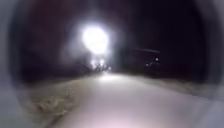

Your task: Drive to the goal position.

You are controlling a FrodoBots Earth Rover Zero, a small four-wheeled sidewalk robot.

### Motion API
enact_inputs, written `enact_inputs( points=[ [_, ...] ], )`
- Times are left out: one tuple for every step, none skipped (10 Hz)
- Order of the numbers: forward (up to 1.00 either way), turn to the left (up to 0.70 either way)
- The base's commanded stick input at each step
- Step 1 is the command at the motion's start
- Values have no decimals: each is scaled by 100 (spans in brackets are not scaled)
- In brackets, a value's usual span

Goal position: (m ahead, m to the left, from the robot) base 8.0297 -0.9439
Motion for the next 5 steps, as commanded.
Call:
enact_inputs(
  points=[
    [100, 0],
    [100, 0],
    [100, 0],
    [100, 0],
    [100, 0]
  ],
)
